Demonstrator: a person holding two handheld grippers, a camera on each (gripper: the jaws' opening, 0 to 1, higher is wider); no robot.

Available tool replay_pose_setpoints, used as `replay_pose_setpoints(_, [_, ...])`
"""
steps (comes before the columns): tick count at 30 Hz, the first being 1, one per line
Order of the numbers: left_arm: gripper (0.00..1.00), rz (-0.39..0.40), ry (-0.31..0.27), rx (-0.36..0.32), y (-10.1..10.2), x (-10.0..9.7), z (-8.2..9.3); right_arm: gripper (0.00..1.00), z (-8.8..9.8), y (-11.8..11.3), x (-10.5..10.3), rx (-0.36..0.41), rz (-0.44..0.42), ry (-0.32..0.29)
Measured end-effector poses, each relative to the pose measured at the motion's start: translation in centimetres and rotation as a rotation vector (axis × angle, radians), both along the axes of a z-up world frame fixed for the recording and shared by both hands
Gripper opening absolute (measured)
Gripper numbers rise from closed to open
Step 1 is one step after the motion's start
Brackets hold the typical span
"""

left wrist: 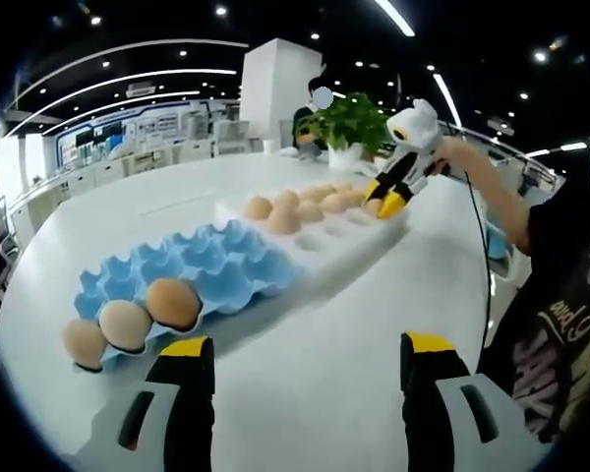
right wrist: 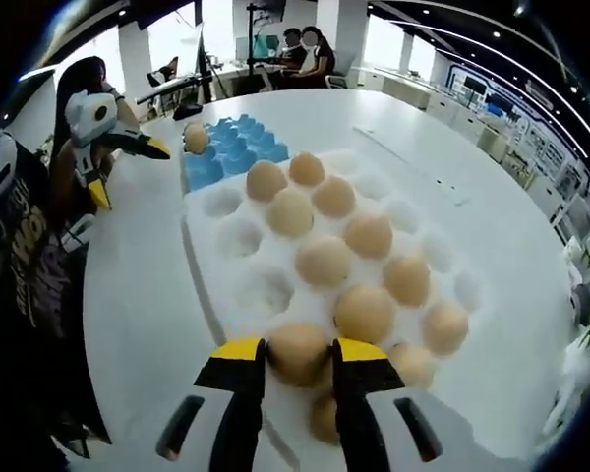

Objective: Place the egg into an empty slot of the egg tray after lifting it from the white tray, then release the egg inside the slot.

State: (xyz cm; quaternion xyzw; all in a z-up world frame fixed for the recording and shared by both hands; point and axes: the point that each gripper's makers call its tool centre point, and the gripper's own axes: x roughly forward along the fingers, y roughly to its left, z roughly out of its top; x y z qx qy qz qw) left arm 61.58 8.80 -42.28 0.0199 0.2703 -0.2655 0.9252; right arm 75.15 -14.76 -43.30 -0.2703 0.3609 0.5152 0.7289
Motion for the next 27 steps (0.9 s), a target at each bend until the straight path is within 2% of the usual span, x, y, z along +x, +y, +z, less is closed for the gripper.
replay_pose_setpoints(4, [0.78, -0.003, -0.001, 0.0, -0.11, -0.03, 0.04, 0.28, -0.16, 0.02, 0.37, 0.013, 0.006, 0.039])
replay_pose_setpoints(10, [0.78, -0.002, -0.007, -0.003, -0.21, 0.04, 0.14, 0.28, -0.21, 0.06, 0.21, -0.007, 0.024, 0.027])
replay_pose_setpoints(20, [0.78, -0.001, 0.001, -0.004, 0.04, -0.05, -0.13, 0.28, 0.05, -0.1, 0.38, 0.098, -0.042, 0.004])
replay_pose_setpoints(27, [0.78, 0.003, -0.002, -0.005, 0.16, 0.01, -0.12, 0.27, 0.2, -0.01, 0.41, 0.12, -0.07, -0.018])
